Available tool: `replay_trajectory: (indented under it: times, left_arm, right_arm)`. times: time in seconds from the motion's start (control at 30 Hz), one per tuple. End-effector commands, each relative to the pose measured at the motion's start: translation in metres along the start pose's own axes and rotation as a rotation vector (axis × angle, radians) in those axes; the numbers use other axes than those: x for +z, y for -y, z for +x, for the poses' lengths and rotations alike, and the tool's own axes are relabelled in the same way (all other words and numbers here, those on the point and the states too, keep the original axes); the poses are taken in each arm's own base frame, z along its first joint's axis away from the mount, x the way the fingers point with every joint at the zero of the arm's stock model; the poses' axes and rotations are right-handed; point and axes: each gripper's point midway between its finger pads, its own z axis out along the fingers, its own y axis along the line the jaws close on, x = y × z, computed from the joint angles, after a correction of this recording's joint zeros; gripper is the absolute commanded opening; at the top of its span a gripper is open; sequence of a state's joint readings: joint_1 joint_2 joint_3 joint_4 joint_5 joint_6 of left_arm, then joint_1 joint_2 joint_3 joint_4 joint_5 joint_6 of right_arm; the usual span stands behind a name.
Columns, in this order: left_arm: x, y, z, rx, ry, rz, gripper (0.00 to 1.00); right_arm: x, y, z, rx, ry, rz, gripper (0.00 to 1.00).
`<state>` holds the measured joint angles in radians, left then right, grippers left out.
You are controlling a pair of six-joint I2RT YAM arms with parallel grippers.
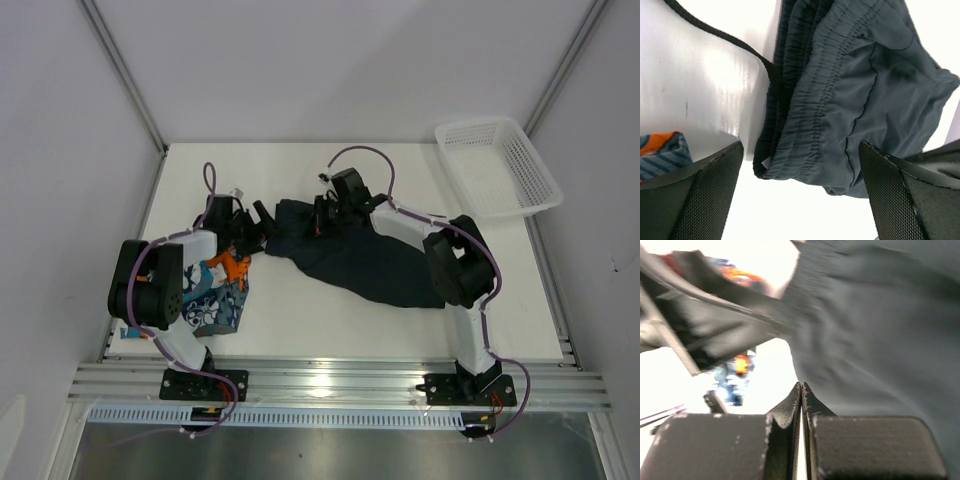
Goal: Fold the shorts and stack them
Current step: Fold the shorts
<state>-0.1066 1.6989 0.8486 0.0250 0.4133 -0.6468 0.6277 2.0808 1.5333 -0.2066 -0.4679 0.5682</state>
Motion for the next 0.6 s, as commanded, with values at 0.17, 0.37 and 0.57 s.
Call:
replay_trajectory:
  times: [0.17, 0.37, 0.57]
  left_arm:
    - [-0.003, 0.002, 0.013, -0.063, 0.021, 0.050, 0.99]
    - [0.006, -0.003, 0.017, -0.083, 0.003, 0.055, 0.99]
    - [0.008, -0.009, 0.021, -0.075, 0.000, 0.030, 0.99]
  right_arm:
    - [0.042, -0.007, 0.009, 0.087, -0.033, -0.165, 0.00]
    - [0.061, 0.032, 0.039, 0.135, -0.114, -0.049, 0.00]
    - [0.060, 0.073, 0.061, 0.098, -0.166, 0.114, 0.00]
